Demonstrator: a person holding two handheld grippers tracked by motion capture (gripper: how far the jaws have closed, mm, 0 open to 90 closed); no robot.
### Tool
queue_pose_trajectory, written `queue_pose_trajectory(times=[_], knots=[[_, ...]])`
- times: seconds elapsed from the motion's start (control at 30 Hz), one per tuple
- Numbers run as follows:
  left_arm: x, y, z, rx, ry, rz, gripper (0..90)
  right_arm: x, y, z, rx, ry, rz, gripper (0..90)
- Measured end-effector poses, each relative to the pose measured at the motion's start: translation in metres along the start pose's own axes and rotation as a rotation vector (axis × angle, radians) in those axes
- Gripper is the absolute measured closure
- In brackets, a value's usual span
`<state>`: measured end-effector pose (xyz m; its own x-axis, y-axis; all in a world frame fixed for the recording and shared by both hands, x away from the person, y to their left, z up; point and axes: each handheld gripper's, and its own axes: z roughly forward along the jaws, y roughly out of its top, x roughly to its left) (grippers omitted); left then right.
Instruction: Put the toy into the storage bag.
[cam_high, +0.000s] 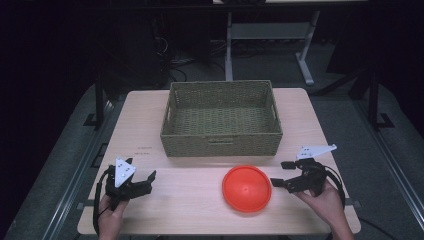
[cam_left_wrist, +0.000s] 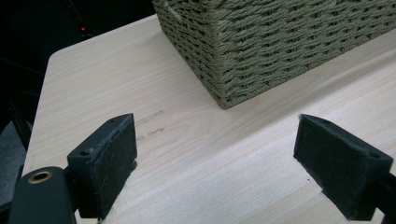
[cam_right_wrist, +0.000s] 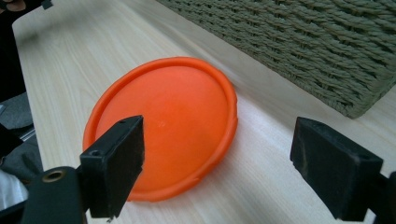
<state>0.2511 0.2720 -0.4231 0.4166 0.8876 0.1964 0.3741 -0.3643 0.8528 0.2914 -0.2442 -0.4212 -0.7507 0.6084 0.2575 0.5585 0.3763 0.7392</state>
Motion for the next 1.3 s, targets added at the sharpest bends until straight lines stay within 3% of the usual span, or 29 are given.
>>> queue_pose_trajectory(times=[0.4, 0.6, 0.73, 1.07, 1.3], knots=[[0.0, 0.001, 0.0, -0.001, -0.003, 0.0, 12.8, 0.008, 0.016, 0.019, 0.047, 0.004, -0.039, 17.1], [-0.002, 0.001, 0.001, 0.003, -0.012, 0.005, 12.8, 0.009, 0.015, 0.03, 0.077, 0.005, -0.039, 19.5], [-0.003, 0.002, 0.002, 0.0, -0.021, 0.013, 12.8, 0.006, 0.012, 0.036, 0.101, -0.015, -0.001, 22.9], [-0.005, 0.002, 0.003, -0.002, -0.029, 0.018, 12.8, 0.003, 0.008, 0.054, 0.164, -0.026, 0.026, 29.8], [-0.006, 0.002, 0.003, 0.0, -0.034, 0.027, 12.8, 0.001, 0.004, 0.054, 0.168, -0.014, 0.046, 33.8]])
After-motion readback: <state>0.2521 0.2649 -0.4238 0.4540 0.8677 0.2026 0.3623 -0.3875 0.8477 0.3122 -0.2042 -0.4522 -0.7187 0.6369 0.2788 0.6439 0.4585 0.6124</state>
